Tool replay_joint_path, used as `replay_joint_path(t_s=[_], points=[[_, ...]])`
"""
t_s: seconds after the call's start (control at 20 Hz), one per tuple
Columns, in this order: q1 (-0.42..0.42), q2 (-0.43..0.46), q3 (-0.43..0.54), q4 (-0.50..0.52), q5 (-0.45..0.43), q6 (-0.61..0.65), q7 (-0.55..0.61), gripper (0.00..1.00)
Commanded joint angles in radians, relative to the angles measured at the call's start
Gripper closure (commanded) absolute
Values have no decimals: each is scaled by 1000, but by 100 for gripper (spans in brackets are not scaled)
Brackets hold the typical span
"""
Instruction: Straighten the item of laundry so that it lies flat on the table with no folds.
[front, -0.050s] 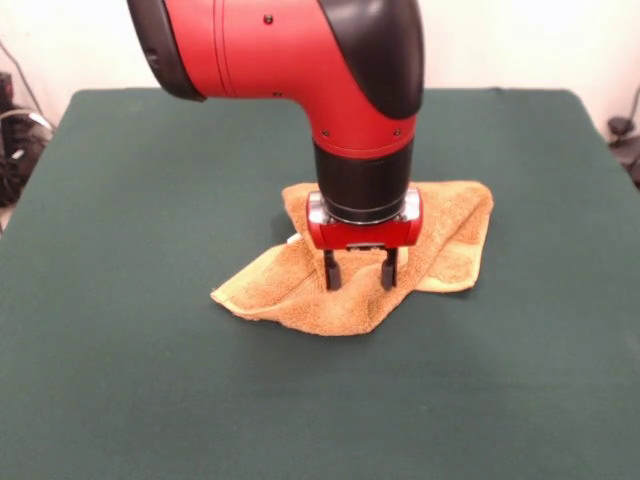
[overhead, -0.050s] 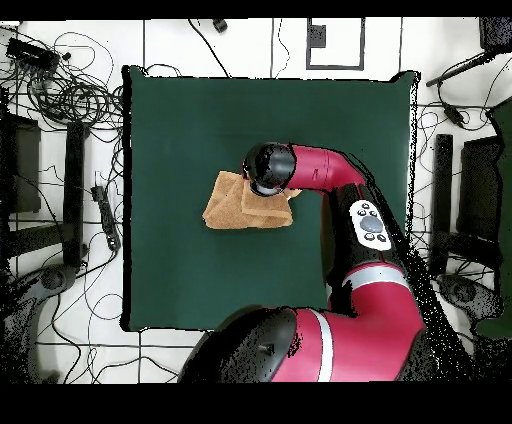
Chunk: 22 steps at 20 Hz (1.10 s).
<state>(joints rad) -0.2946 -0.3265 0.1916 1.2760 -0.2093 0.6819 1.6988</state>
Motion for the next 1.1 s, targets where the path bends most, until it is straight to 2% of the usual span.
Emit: replay_joint_path(t_s=[0.05, 1.1], points=[[8, 21, 30, 60, -25, -65, 61, 0], [29, 12, 0, 42, -6, -5, 100, 0]])
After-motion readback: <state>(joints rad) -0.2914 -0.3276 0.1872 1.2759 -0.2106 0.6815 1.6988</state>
